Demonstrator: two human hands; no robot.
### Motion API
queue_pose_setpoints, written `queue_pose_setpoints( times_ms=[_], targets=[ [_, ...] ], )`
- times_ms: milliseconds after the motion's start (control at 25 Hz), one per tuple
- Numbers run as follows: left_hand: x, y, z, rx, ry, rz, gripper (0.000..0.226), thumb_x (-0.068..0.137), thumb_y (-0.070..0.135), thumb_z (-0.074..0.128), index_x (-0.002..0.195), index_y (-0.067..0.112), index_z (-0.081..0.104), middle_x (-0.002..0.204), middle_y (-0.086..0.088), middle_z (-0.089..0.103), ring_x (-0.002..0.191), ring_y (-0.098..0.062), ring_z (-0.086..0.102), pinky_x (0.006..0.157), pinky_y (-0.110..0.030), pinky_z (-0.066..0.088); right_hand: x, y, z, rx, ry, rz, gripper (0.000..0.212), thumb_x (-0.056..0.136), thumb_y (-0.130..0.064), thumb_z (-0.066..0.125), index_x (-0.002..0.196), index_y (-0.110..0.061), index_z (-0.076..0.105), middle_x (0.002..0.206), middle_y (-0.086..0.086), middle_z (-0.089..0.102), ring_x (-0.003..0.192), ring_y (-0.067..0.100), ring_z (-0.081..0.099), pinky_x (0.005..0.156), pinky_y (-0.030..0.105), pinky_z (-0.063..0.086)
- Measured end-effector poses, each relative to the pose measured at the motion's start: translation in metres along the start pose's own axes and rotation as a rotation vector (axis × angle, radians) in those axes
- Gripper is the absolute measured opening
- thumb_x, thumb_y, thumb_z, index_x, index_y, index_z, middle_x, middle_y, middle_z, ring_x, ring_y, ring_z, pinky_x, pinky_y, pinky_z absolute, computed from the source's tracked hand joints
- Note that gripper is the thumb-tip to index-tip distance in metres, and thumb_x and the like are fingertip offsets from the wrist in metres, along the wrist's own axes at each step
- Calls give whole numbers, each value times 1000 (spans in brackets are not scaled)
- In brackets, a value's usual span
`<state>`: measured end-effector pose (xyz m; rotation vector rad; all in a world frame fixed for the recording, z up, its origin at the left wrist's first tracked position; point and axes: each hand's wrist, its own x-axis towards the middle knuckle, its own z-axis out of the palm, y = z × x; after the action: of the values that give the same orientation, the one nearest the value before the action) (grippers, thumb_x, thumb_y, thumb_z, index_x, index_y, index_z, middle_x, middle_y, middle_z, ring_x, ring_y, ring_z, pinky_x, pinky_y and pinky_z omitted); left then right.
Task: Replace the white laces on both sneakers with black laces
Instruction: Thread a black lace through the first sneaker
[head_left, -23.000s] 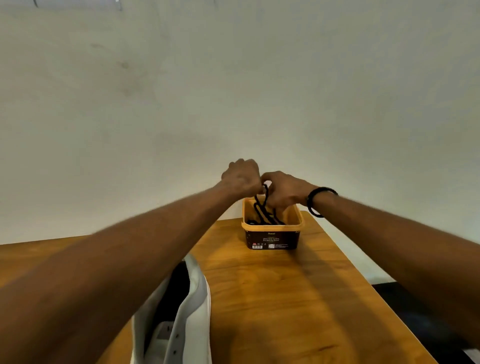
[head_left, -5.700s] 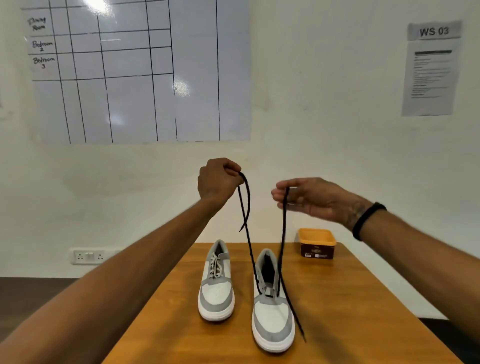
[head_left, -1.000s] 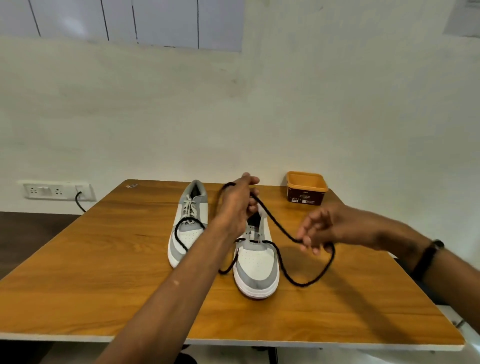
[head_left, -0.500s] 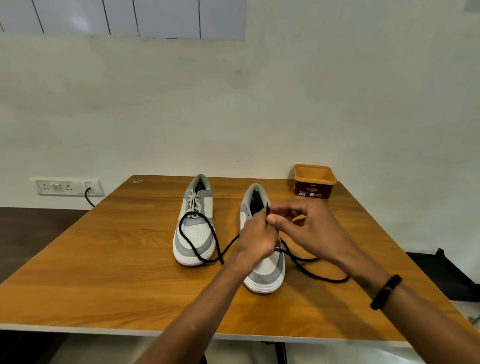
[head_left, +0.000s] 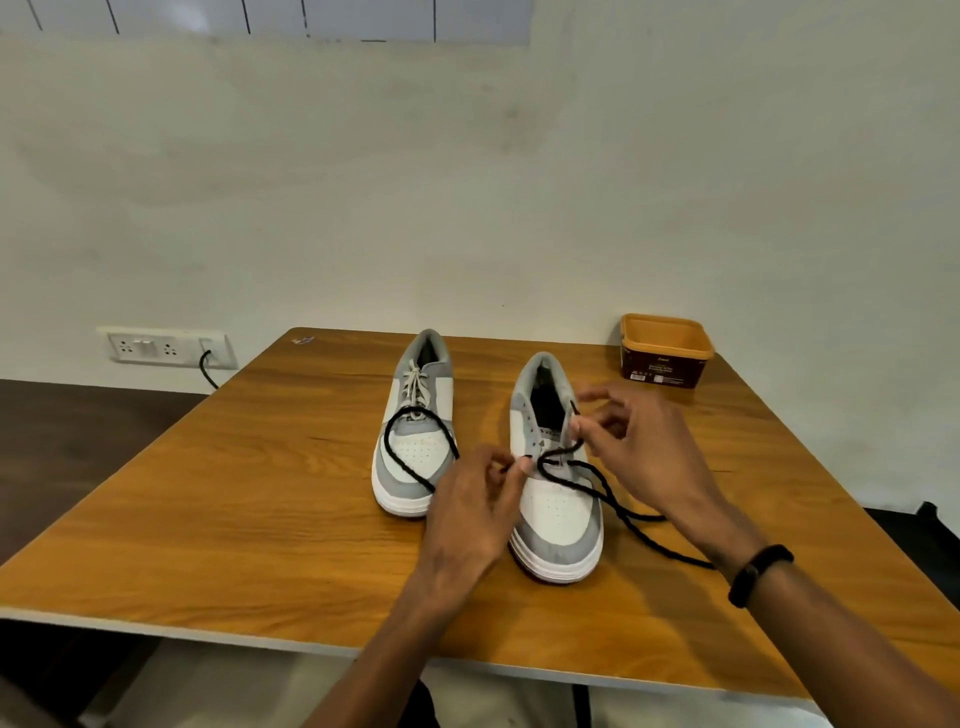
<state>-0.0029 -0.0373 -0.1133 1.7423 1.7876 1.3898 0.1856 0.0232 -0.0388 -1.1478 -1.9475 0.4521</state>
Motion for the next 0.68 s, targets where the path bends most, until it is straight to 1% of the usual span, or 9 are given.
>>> queue_pose_setpoints(
  times_ms=[80,120,160,200,280,360,440,560,680],
  targets=[
    [-3,-12,4,155,95,-18,32,107,47,52,93,24,70,70,12,59,64,-6,59,54,-25,40,-4,6,11,-82,-15,-12,17,97,-26,75,113,-24,76,91,-13,76,81,-4,70,75,19,59],
    [-1,-12,4,250,119,-40,34,107,45,52,88,23,70,68,10,58,62,-8,58,53,-26,37,-6,8,17,-133,-25,-28,16,97,-26,74,112,-22,78,95,-13,76,82,-2,68,72,18,58],
    [2,-9,3,323,134,-54,34,107,44,53,89,22,71,73,9,61,66,-10,61,55,-26,38,-6,9,22,-202,-29,-50,16,97,-27,74,112,-22,78,97,-11,76,82,0,66,69,16,54],
    [5,-6,2,346,153,-42,30,106,43,55,95,22,73,84,6,65,74,-12,64,61,-27,44,-7,9,27,-277,-28,-77,17,98,-28,74,112,-21,79,99,-8,75,81,2,64,68,14,48],
    [11,0,8,255,172,29,25,105,40,58,115,22,73,106,5,67,92,-10,65,77,-26,55,-6,7,36,-371,-12,-115,15,98,-26,73,110,-20,79,101,-2,73,83,8,60,70,19,45],
    [12,6,20,119,154,81,27,105,40,59,123,25,71,114,8,66,102,-5,61,86,-17,53,-5,4,42,-379,-13,-97,14,98,-25,72,108,-18,79,102,1,71,88,13,62,73,25,51],
    [9,9,32,42,171,53,29,104,45,61,125,27,70,117,11,64,106,-3,61,89,-14,52,-3,3,44,-357,-16,-48,13,97,-25,71,105,-17,78,98,2,72,85,14,64,73,27,54],
    [7,2,39,-62,225,-22,33,98,47,67,123,26,71,117,11,64,104,-3,64,88,-18,56,0,3,46,-358,-10,-13,11,95,-22,71,97,-13,78,89,2,71,76,12,63,67,27,56],
    [5,-3,38,-97,247,-26,31,95,42,73,121,25,73,114,10,67,99,-2,66,85,-19,58,2,2,51,-366,-32,-27,10,95,-19,72,93,-12,79,86,2,71,72,10,60,60,15,42]
  ],
)
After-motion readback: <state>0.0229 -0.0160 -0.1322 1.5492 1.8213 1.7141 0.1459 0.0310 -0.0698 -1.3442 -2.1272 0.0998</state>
